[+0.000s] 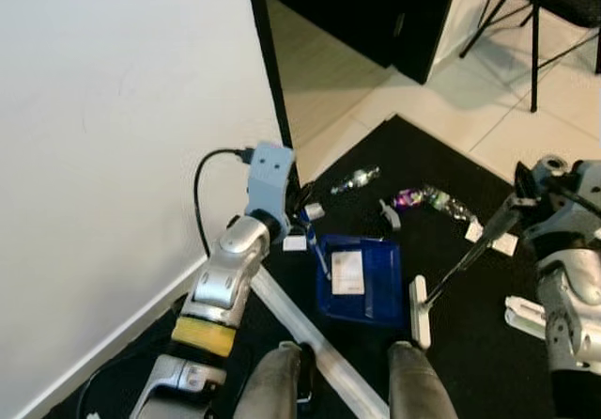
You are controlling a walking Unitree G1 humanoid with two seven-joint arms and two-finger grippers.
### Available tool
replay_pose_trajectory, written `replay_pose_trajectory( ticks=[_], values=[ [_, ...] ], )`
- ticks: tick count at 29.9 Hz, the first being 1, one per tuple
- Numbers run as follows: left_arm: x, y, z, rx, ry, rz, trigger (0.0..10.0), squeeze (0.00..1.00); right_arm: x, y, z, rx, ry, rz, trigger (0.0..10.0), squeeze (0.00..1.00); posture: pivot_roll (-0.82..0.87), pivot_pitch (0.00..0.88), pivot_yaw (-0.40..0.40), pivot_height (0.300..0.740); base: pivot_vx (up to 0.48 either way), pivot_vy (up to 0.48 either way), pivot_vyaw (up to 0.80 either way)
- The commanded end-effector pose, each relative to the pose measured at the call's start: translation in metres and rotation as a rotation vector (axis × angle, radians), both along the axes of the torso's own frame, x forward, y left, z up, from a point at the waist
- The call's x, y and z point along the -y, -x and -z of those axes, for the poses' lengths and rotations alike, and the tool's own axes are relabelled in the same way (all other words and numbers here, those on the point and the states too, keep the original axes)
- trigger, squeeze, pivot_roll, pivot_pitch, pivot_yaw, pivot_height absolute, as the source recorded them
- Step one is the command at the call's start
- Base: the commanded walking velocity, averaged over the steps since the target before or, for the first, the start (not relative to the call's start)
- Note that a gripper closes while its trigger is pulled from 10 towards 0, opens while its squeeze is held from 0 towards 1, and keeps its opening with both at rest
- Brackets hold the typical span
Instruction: Sweep floor
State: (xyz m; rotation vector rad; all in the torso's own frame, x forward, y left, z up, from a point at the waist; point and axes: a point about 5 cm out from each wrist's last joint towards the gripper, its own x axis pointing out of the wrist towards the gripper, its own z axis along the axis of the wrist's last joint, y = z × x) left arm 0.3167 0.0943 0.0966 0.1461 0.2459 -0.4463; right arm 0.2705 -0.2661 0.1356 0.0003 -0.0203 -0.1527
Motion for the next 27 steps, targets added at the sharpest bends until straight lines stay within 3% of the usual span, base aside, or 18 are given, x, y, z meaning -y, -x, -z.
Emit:
replay_pose_trajectory(
  ticks=[1, 8, 18, 27],
  values=[
    [0.000, -0.004, 0.008, 0.017, -0.057, -0.025, 10.0, 0.00, 0.015, 0.005, -0.022, 0.084, -0.003, 0.052, 10.0, 0.00, -0.19, 0.086, 0.115, 0.740, 0.000, 0.000, 0.00],
    [0.003, -0.012, 0.014, 0.016, -0.060, -0.003, 10.0, 0.00, 0.028, 0.011, -0.030, 0.099, -0.018, 0.053, 10.0, 0.00, -0.22, 0.090, 0.117, 0.740, 0.000, 0.000, 0.00],
    [0.001, -0.027, 0.017, 0.036, -0.111, 0.013, 10.0, 0.00, 0.007, 0.010, -0.015, 0.041, -0.028, -0.043, 10.0, 0.00, -0.22, 0.100, 0.107, 0.740, 0.000, 0.000, 0.00],
    [-0.008, -0.045, -0.004, 0.039, -0.081, 0.022, 10.0, 0.00, 0.010, 0.012, -0.015, 0.034, -0.033, -0.040, 10.0, 0.00, -0.22, 0.108, 0.114, 0.740, 0.000, 0.000, 0.00]
  ],
)
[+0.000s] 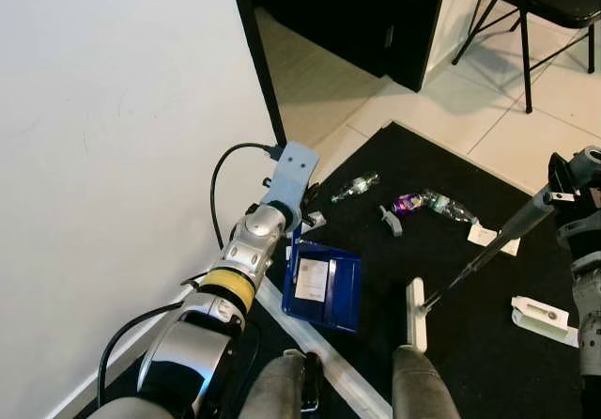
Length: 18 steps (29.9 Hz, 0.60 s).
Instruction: Sweep floor
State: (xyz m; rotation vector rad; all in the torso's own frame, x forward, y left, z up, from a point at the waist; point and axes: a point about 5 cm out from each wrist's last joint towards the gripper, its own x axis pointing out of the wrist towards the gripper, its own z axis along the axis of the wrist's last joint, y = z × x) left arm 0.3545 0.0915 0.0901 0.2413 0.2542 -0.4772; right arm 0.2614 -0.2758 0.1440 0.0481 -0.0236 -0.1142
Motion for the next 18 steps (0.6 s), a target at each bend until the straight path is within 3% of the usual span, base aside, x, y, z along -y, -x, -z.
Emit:
replay_pose_trajectory(
  ticks=[1, 7, 18],
  values=[
    [-0.013, -0.009, -0.014, 0.030, 0.018, -0.020, 10.0, 0.00, 0.000, 0.004, -0.005, 0.024, 0.014, 0.000, 10.0, 0.00, -0.22, 0.109, 0.114, 0.740, 0.000, 0.000, 0.00],
    [-0.016, -0.020, -0.030, 0.020, 0.066, -0.005, 10.0, 0.00, -0.006, 0.002, 0.000, 0.011, 0.009, -0.013, 10.0, 0.00, -0.21, 0.110, 0.112, 0.740, 0.000, 0.000, 0.00],
    [-0.010, -0.011, -0.008, -0.075, 0.022, 0.055, 10.0, 0.00, -0.005, 0.004, 0.002, 0.003, 0.005, -0.014, 10.0, 0.00, -0.22, 0.118, 0.115, 0.740, 0.000, 0.000, 0.00]
  ],
)
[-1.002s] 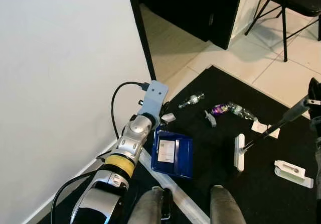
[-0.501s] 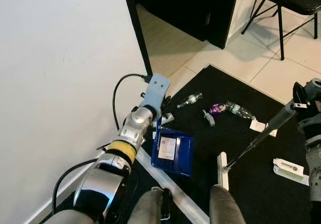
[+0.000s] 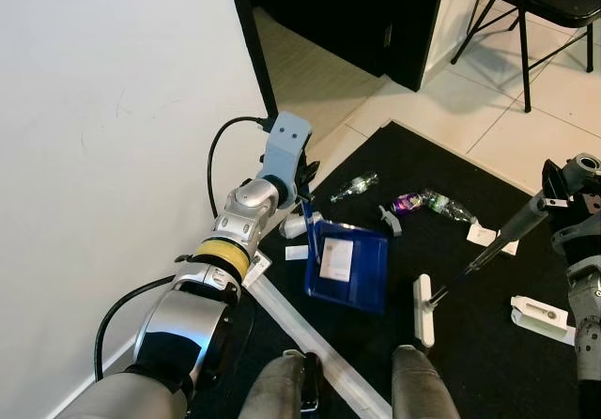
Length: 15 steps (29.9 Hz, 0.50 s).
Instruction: Sweep floor
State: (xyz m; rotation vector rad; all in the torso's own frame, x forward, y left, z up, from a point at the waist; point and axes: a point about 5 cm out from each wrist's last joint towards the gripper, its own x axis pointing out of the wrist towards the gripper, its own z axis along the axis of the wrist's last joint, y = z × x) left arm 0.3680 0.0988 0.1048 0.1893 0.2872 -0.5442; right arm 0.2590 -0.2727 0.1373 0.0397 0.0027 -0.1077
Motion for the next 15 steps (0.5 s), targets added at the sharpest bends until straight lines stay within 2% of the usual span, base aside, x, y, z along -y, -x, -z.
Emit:
replay_pose_trajectory(
  ticks=[1, 8, 15],
  values=[
    [-0.003, 0.005, 0.013, -0.046, -0.042, -0.004, 10.0, 0.00, -0.001, 0.003, -0.004, 0.026, -0.001, -0.004, 10.0, 0.00, -0.22, 0.122, 0.114, 0.740, 0.000, 0.000, 0.00],
    [-0.006, 0.009, 0.025, -0.100, -0.079, -0.014, 10.0, 0.00, -0.001, 0.004, -0.003, 0.022, 0.004, -0.004, 10.0, 0.00, -0.22, 0.126, 0.113, 0.740, 0.000, 0.000, 0.00],
    [-0.009, 0.016, 0.037, -0.146, -0.078, -0.029, 10.0, 0.00, 0.001, 0.005, -0.004, 0.018, 0.009, 0.003, 10.0, 0.00, -0.23, 0.131, 0.111, 0.740, 0.000, 0.000, 0.00]
  ],
)
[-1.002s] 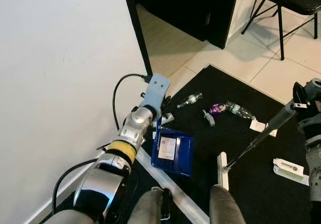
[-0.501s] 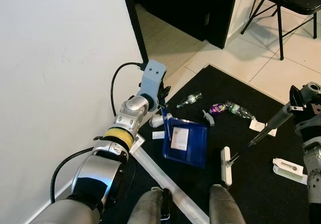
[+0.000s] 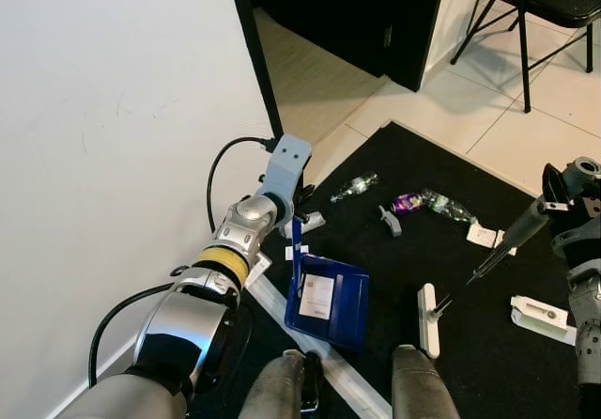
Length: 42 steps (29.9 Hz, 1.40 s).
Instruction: Sweep floor
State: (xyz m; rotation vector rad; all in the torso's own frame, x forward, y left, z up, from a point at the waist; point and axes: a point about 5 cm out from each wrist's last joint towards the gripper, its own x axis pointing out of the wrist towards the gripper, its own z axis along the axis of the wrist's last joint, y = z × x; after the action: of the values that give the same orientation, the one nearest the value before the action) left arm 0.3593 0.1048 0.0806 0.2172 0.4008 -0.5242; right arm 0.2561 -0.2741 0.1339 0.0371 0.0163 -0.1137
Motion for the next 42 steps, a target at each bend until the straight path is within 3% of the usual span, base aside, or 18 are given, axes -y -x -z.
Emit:
replay_pose_trajectory(
  ticks=[1, 7, 13, 22, 25, 30, 42],
  values=[
    [-0.003, 0.007, 0.014, -0.050, -0.018, -0.012, 10.0, 0.00, 0.000, 0.002, -0.007, 0.031, 0.008, -0.003, 10.0, 0.00, -0.22, 0.140, 0.107, 0.740, 0.000, 0.000, 0.00],
    [-0.008, 0.001, 0.004, -0.007, 0.017, -0.040, 10.0, 0.00, -0.001, 0.002, -0.007, 0.030, 0.008, -0.006, 10.0, 0.00, -0.21, 0.153, 0.103, 0.740, 0.000, 0.000, 0.00],
    [-0.024, -0.006, -0.007, 0.065, 0.010, -0.117, 10.0, 0.00, -0.003, 0.001, -0.005, 0.023, 0.008, -0.016, 10.0, 0.00, -0.21, 0.166, 0.098, 0.740, 0.000, 0.000, 0.00],
    [-0.042, -0.001, 0.006, 0.041, -0.017, -0.217, 10.0, 0.00, -0.003, 0.001, -0.005, 0.019, 0.009, -0.019, 10.0, 0.00, -0.22, 0.173, 0.091, 0.740, 0.000, 0.000, 0.00],
    [-0.047, 0.000, 0.010, -0.005, 0.030, -0.271, 10.0, 0.00, -0.003, 0.001, -0.005, 0.018, 0.011, -0.019, 10.0, 0.00, -0.23, 0.174, 0.090, 0.740, 0.000, 0.000, 0.00],
    [-0.048, 0.001, 0.013, -0.053, 0.082, -0.273, 10.0, 0.00, -0.003, 0.000, -0.005, 0.018, 0.010, -0.020, 10.0, 0.00, -0.23, 0.170, 0.090, 0.740, 0.000, 0.000, 0.00],
    [-0.047, 0.000, 0.011, -0.042, 0.058, -0.265, 10.0, 0.00, -0.004, -0.001, -0.005, 0.019, 0.011, -0.023, 10.0, 0.00, -0.23, 0.164, 0.091, 0.740, 0.000, 0.000, 0.00]
  ],
)
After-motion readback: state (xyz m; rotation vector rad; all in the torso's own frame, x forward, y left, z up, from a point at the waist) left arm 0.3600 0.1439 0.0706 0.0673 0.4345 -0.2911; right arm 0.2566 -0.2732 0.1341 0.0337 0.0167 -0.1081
